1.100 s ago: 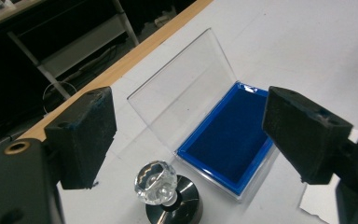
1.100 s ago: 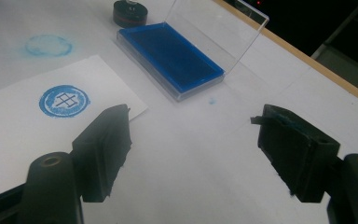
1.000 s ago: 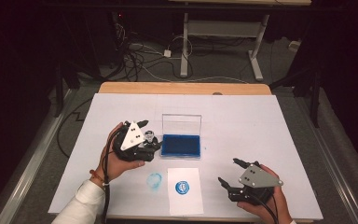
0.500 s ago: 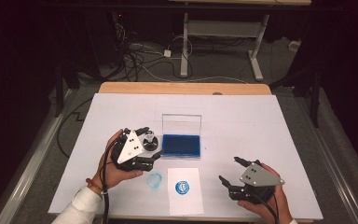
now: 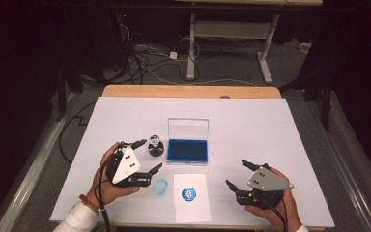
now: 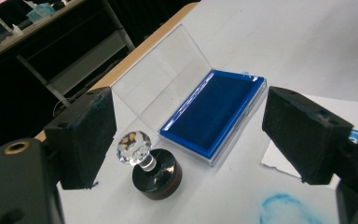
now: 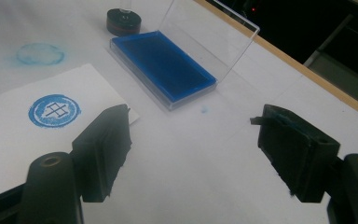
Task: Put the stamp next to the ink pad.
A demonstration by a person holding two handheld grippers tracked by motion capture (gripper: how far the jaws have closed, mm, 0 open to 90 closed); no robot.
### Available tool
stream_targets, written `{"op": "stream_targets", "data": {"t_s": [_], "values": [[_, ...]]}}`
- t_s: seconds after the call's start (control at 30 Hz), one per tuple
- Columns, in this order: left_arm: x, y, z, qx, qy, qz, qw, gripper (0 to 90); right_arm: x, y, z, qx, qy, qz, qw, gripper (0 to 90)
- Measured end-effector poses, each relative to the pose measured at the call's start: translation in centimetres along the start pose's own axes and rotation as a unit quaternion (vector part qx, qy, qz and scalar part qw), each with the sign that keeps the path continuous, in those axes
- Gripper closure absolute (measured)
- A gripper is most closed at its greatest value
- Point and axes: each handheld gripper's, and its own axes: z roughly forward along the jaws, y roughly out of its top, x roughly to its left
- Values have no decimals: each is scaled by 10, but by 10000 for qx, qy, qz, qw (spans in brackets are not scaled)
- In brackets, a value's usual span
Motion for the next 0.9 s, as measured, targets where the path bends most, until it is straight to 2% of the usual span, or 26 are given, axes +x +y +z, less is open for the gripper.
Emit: {"op": "stream_targets", "data": {"t_s": [0.27,0.43,0.63,0.9], "values": [[-2,-13,-8,-24,83,-10,10000,169,0,0,-1,-4,-49,-8,10000,255],[-3,-22,-12,77,240,-14,9997,169,-1,0,-2,-46,-141,19,9999,255],[-5,-36,-15,286,329,-15,9990,154,-3,-1,-5,-54,-299,17,9995,246],[-7,-53,-23,411,391,-230,9981,154,-8,-9,-13,-34,-424,136,9990,241]]}}
